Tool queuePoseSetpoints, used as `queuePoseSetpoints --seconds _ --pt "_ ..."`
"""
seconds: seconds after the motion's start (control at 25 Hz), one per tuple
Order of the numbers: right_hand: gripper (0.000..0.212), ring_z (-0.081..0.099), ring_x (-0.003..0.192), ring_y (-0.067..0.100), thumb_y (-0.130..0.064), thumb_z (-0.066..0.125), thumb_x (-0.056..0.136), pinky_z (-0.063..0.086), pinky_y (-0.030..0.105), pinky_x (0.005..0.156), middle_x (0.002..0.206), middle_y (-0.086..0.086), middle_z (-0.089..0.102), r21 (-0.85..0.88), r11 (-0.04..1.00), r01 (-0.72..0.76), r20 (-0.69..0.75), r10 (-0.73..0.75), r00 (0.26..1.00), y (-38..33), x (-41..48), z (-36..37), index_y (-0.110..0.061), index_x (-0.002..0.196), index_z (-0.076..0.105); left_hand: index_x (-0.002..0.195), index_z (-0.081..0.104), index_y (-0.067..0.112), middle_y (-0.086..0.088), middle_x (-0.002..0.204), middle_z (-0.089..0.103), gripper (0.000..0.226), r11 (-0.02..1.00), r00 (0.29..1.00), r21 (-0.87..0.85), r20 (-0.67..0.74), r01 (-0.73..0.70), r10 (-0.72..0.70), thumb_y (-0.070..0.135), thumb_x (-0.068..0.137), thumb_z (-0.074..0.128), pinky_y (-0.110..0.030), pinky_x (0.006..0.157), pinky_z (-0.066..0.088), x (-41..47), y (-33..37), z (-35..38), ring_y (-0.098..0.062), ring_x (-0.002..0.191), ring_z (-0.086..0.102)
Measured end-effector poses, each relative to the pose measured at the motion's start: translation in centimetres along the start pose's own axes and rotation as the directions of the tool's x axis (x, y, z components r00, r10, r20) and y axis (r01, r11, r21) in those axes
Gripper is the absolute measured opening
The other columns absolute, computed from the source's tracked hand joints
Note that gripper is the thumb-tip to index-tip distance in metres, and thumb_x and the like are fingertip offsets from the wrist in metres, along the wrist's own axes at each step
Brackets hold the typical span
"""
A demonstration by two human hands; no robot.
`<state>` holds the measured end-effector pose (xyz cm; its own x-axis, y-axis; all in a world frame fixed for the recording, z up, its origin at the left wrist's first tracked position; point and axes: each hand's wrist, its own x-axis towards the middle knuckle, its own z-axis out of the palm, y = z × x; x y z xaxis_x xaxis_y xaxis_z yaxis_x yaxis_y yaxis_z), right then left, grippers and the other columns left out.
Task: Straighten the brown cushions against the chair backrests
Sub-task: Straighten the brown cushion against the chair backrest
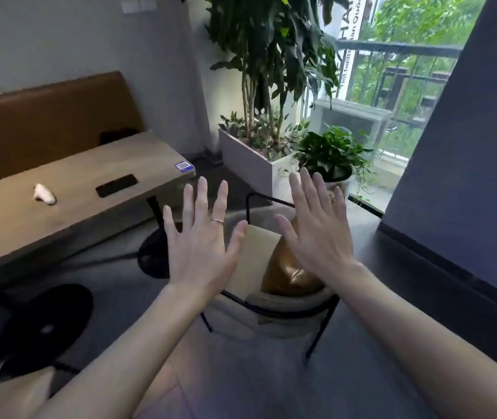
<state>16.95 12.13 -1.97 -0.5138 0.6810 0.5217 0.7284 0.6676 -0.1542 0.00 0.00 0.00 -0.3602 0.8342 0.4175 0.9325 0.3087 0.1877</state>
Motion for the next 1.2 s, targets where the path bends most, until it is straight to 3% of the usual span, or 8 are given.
queuePoseSetpoints --seconds 0.44,0.52,0.68,0.8,0.88,1.0,1.12,1.2 --pt "0.068 0.011 0.156 0.029 -0.057 0.026 0.101 0.013 0.059 0.121 0.169 0.002 0.016 0.086 0.989 -0.124 0.404 0.079 0.911 15.6 -6.5 15.0 -0.025 0.161 0.018 0.159 0.002 0.031 -0.002 0.170 -0.002 0.071 0.896 0.857 -0.122 0.369 0.427 -0.359 0.063 0.097 0.019 -0.049 0.122 0.004 -1.3 10.2 19.4 -0.019 0.155 -0.005" --pt "0.068 0.011 0.156 0.029 -0.061 0.020 0.100 0.013 0.059 0.121 0.170 0.001 0.014 0.116 0.985 -0.128 0.438 0.065 0.897 16.0 -7.1 16.9 -0.030 0.161 0.017 0.159 0.006 0.029 -0.005 0.170 0.004 0.072 0.717 0.749 -0.290 0.460 0.634 -0.477 0.062 0.099 0.025 -0.047 0.123 0.009 -0.5 11.0 22.2 -0.021 0.155 0.003" --pt "0.063 0.012 0.155 0.026 -0.060 0.018 0.100 0.016 0.055 0.121 0.169 -0.002 0.017 0.225 0.961 -0.163 0.433 0.051 0.900 16.8 -7.5 19.2 -0.037 0.159 0.021 0.157 0.023 0.027 -0.008 0.162 0.033 0.079 0.057 0.363 -0.450 0.632 0.891 -0.684 0.069 0.093 0.036 -0.052 0.118 0.028 0.7 10.9 27.3 -0.033 0.145 0.034" --pt "0.053 0.033 0.145 0.027 -0.050 0.034 0.101 0.031 0.051 0.112 0.158 0.004 0.038 0.309 0.909 -0.280 0.333 0.173 0.927 18.2 -7.2 19.4 -0.030 0.150 0.041 0.155 0.032 0.025 -0.009 0.157 0.040 0.091 -0.107 0.205 -0.430 0.616 0.896 -0.760 0.076 0.082 0.049 -0.053 0.114 0.033 -0.2 11.3 28.4 -0.036 0.139 0.040" --pt "0.057 0.035 0.141 0.032 -0.044 0.050 0.098 0.031 0.055 0.108 0.156 0.010 0.036 0.326 0.767 -0.552 0.405 0.414 0.815 19.9 -6.6 19.9 -0.024 0.150 0.038 0.156 0.026 0.028 -0.009 0.161 0.032 0.106 -0.168 0.117 -0.419 0.575 0.892 -0.810 0.083 0.069 0.053 -0.054 0.115 0.031 -0.5 11.7 28.6 -0.037 0.142 0.035" --pt "0.085 0.034 0.144 0.035 -0.042 0.068 0.088 0.030 0.055 0.115 0.161 0.011 0.030 0.364 0.324 -0.873 0.699 0.524 0.486 22.3 -5.6 21.0 -0.024 0.157 0.023 0.156 0.022 0.029 -0.008 0.158 0.035 0.123 -0.456 -0.050 -0.464 0.656 0.759 -0.753 0.083 0.055 0.067 -0.052 0.109 0.041 -0.1 12.9 28.3 -0.035 0.135 0.044" --pt "0.094 0.051 0.130 0.033 -0.026 0.072 0.078 0.044 0.055 0.106 0.152 0.003 0.044 0.391 -0.130 -0.911 0.849 0.435 0.302 23.8 -5.2 21.9 -0.032 0.157 0.021 0.155 0.024 0.026 -0.008 0.149 0.044 0.114 -0.552 -0.060 -0.529 0.684 0.645 -0.727 0.068 0.064 0.077 -0.052 0.104 0.047 -0.1 13.5 28.2 -0.034 0.124 0.052" --pt "0.092 0.057 0.120 0.033 -0.017 0.067 0.075 0.050 0.053 0.096 0.144 0.001 0.051 0.368 -0.161 -0.916 0.854 0.449 0.264 24.1 -5.3 22.1 -0.031 0.156 0.026 0.154 0.027 0.025 -0.007 0.146 0.048 0.110 -0.551 -0.050 -0.557 0.673 0.621 -0.738 0.063 0.065 0.080 -0.051 0.104 0.047 -0.1 13.5 28.1 -0.033 0.122 0.054"
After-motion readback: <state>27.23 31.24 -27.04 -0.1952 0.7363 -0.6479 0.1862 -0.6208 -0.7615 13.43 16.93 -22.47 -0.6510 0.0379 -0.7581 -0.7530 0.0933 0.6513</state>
